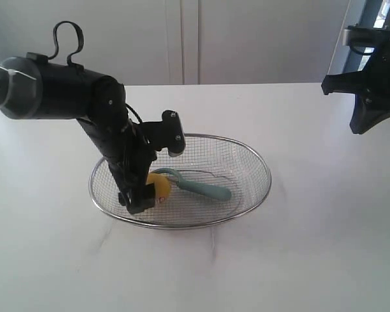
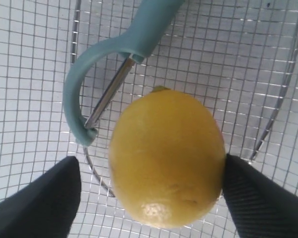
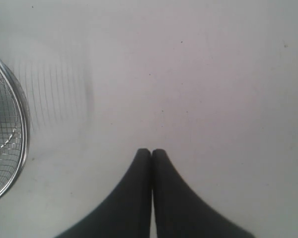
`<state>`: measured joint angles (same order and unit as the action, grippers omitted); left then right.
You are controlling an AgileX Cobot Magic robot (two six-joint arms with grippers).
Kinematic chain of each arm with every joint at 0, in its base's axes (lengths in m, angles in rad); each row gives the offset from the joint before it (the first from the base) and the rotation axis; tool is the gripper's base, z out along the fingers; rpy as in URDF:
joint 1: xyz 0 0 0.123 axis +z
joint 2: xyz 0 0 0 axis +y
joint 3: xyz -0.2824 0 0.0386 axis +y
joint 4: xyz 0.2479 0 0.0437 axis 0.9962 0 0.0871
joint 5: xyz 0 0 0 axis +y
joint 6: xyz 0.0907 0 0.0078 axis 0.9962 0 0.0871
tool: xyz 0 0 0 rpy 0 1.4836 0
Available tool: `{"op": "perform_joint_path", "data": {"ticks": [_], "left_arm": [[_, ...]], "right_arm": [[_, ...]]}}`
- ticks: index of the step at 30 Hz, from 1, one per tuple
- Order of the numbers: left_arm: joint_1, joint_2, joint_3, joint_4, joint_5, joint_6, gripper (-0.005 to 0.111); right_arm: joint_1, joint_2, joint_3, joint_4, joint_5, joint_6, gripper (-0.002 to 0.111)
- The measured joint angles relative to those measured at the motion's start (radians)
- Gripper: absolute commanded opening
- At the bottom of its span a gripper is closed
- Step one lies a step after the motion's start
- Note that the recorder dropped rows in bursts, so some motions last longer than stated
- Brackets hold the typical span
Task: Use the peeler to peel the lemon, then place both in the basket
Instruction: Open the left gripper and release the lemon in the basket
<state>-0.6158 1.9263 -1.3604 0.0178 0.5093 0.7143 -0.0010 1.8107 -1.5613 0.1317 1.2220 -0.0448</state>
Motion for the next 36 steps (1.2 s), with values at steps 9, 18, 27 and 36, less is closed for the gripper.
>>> {"op": "perform_joint_path", "data": {"ticks": [9, 18, 27, 36], "left_arm": [[0.000, -0.055, 0.000, 0.009, 0.000, 0.000, 0.080], [0.000, -0.113, 0.000, 0.009, 0.002, -0.007, 0.080], [0.000, -0.216, 0.000, 0.013, 0.065, -0.145, 0.048], [0.000, -0.240, 0.000, 0.013, 0.078, -0.213, 0.000]], "right_arm": [[0.000, 0.000, 0.000, 0.000, 0.000, 0.000, 0.000], [0.000, 0.000, 0.000, 0.000, 0.000, 0.000, 0.000], [0.000, 0.000, 0.000, 0.000, 0.000, 0.000, 0.000], [0.000, 0.000, 0.000, 0.000, 0.000, 0.000, 0.000]]}}
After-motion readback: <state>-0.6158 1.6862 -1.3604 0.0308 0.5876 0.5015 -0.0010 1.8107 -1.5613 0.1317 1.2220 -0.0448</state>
